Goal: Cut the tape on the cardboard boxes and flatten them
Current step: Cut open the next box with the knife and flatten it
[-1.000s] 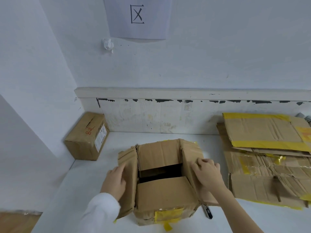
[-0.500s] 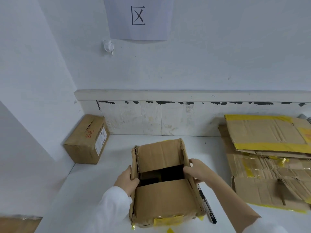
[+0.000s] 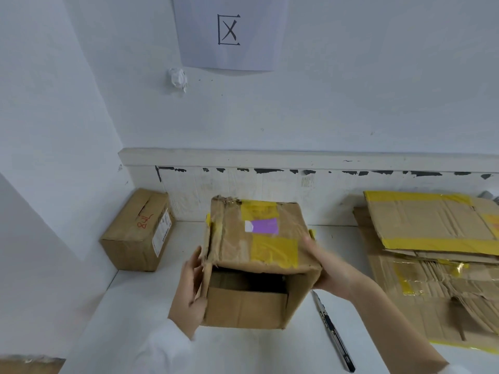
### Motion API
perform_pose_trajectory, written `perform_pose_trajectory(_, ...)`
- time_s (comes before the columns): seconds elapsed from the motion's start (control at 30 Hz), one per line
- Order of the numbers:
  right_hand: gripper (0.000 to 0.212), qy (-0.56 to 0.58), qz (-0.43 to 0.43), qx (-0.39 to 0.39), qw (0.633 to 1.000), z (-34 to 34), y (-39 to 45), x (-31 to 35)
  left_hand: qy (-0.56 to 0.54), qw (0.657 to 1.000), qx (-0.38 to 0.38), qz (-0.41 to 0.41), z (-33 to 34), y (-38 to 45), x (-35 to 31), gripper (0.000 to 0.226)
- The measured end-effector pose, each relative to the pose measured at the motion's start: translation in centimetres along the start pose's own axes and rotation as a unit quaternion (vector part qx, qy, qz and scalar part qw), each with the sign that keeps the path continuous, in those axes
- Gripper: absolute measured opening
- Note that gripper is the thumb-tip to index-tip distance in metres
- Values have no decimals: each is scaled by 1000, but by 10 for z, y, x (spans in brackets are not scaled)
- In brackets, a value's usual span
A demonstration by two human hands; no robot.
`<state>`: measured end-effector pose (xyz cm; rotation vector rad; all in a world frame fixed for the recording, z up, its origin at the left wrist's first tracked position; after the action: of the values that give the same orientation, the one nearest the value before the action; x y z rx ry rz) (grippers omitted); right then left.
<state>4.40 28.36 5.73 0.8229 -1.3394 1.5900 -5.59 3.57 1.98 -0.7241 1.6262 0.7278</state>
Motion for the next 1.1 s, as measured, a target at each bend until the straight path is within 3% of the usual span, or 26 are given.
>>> perform_pose_trajectory(0.07, 52, -38, -40, 27, 998, 1, 0, -5, -64, 997, -27, -41, -7, 4, 5, 76)
perform_pose_trajectory(0.2, 105, -173, -69, 39, 982, 5, -1, -32, -272, 948, -123, -112, -14, 9, 21, 47)
perform_pose_trajectory(0.27, 106, -197, -57, 28, 978, 11, 1, -59, -310, 931, -138, -136, -11, 3, 28, 43)
perform_pose_trajectory(0.4, 74, -254, -28, -47, 966, 10, 1, -126, -225, 952, -92, -185, -6, -19, 35, 90)
perform_pose_trajectory(0.57, 59, -310, 22, -103, 945, -2, 1, -158, -33, 975, -33, -217, -1, -22, 38, 76)
perform_pose_trajectory(0.63, 68, -310, 18, -90, 946, -3, -1, -154, -7, 977, -17, -211, -1, -18, 34, 77)
perform_pose_trajectory(0.73, 106, -315, 28, -82, 945, -9, -7, -147, 5, 978, -9, -208, 1, -20, 29, 74)
perform_pose_trajectory(0.8, 116, -336, 57, -80, 937, -20, -13, -147, 2, 978, -19, -210, 3, -23, 27, 71)
perform_pose_trajectory(0.9, 92, -389, 133, -140, 901, -40, -25, -152, 2, 975, -44, -217, 11, -27, 25, 69)
perform_pose_trajectory(1.0, 59, -387, 101, -269, 876, -50, -31, -150, 22, 973, -53, -222, 29, -32, 22, 66)
perform_pose_trajectory(1.1, 45, -426, 126, -320, 837, -53, -30, -154, 30, 973, -78, -217, 37, -36, 19, 63)
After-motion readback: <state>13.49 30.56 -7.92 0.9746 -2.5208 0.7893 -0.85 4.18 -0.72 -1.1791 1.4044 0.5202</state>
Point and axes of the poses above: each hand's wrist, its own y-axis towards the middle knuckle, its own z-axis out of the palm, x = y × z, the point moved 3 cm from there along y, towards the middle knuckle, and after that the axes turned 10 degrees about x, right-handed, at the moved point
